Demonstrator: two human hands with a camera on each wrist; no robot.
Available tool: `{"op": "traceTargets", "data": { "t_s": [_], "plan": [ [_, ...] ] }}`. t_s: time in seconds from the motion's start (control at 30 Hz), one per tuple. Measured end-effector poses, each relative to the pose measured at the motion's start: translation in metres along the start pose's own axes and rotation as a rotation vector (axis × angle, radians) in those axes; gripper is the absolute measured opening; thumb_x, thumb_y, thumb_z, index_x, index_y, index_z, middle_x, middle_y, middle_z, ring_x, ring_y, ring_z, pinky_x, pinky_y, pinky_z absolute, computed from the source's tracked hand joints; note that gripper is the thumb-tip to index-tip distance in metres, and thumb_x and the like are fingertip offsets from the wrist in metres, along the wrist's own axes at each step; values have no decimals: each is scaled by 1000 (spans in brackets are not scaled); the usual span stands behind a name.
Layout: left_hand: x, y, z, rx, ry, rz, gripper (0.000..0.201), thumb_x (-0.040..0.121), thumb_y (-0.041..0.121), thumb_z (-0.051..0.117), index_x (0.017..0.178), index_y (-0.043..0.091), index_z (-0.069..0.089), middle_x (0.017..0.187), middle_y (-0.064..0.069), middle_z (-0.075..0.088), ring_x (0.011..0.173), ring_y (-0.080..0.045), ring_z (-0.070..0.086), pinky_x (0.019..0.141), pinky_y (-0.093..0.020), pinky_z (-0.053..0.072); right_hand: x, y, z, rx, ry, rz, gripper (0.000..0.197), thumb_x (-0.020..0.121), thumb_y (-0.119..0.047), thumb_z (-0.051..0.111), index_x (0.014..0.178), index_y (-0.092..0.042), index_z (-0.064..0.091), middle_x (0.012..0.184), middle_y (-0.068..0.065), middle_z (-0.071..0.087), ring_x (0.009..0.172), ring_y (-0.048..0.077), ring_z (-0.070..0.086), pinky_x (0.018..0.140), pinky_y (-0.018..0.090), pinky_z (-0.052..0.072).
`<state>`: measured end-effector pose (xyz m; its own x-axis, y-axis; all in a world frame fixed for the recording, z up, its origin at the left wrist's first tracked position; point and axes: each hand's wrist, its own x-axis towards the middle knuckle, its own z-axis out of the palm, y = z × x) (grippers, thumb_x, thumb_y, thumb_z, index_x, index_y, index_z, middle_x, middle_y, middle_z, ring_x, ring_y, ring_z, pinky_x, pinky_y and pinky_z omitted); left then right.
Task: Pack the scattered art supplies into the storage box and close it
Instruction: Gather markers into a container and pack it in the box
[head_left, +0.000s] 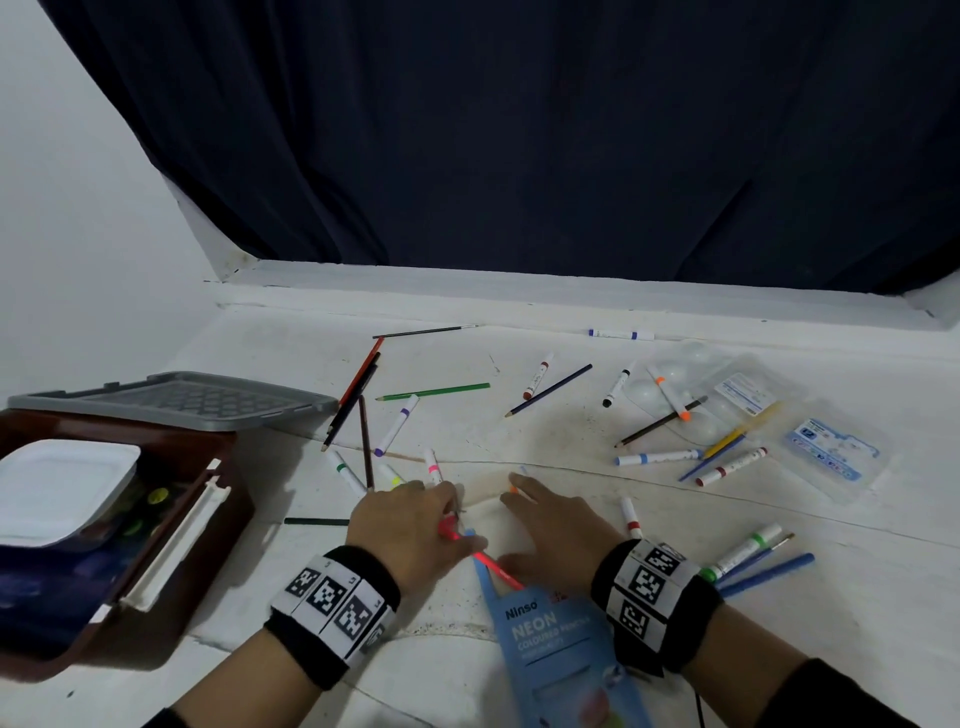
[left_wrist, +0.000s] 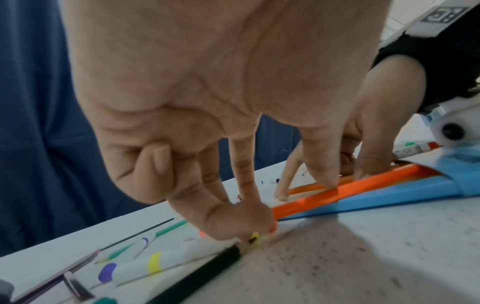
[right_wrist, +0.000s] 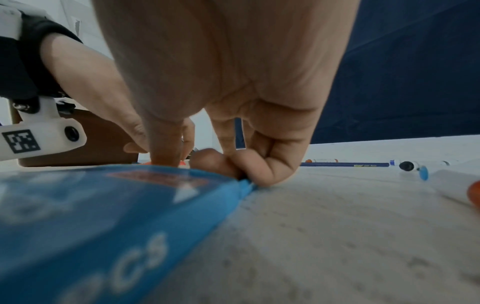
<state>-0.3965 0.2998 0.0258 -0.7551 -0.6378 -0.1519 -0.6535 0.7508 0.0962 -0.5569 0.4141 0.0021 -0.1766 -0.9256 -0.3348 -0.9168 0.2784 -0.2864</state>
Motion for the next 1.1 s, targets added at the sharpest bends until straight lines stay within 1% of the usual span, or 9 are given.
{"op": "traceTargets", "data": {
  "t_s": [0.1,0.17,0.3,0.37,0.47,0.63,0.77,0.93,1.1],
  "plan": [
    [-4,1,6,-80,-17,-15,47,83,76,51,104,33,50,98,6,66,93,-20,64,79,-32,50,3,-1,4,-20,-11,0,83,90,-53,55,154,-20,13,164,4,3,134,36,42,108,47,37],
    [-4,2,8,-126,7,-11,44,83,71,56,104,33,51,97,8,68,93,-19,65,79,-31,51,3,-2,4,-39,-11,7,81,91,-55,54,153,-18,16,164,6,2,133,37,44,107,46,38],
    [1,3,13,-202,51,7,35,81,62,66,90,30,55,89,8,61,90,-17,60,77,-30,48,3,-2,5,-43,5,15,80,91,-56,53,152,-18,19,164,5,3,134,34,44,107,45,38],
    [4,4,14,-255,86,56,35,81,59,69,94,28,60,91,8,60,87,-13,58,76,-27,46,3,-2,5,-27,10,10,79,90,-56,54,152,-18,20,164,4,4,134,33,44,107,45,39],
    [11,8,13,-313,111,154,41,82,55,72,113,28,66,97,7,64,90,-11,59,81,-26,48,1,-3,3,-16,16,6,78,91,-54,54,152,-19,22,164,5,5,134,32,44,107,44,38],
    [28,10,9,-258,27,177,42,79,49,77,110,21,68,101,3,63,95,-15,59,87,-31,49,-1,-3,0,-8,20,-9,67,96,-41,50,152,-18,22,164,4,7,138,29,38,109,45,34],
    [32,11,5,-231,0,159,38,74,38,81,106,21,70,109,2,55,99,-15,56,89,-32,49,-1,1,-2,-12,14,-11,78,90,-53,55,152,-20,22,163,2,10,141,27,34,112,43,30],
    [29,12,7,-219,22,157,20,75,39,80,84,26,67,109,5,59,99,-14,56,89,-33,51,-1,-3,-2,-41,21,-2,82,87,-59,56,151,-19,25,163,4,10,141,26,34,111,44,31],
    [25,18,17,-104,24,188,42,74,51,77,101,19,72,112,2,54,106,-17,50,96,-34,45,3,-5,-4,-55,34,12,83,84,-61,59,149,-19,30,162,5,15,135,27,43,107,44,37]
  ]
}}
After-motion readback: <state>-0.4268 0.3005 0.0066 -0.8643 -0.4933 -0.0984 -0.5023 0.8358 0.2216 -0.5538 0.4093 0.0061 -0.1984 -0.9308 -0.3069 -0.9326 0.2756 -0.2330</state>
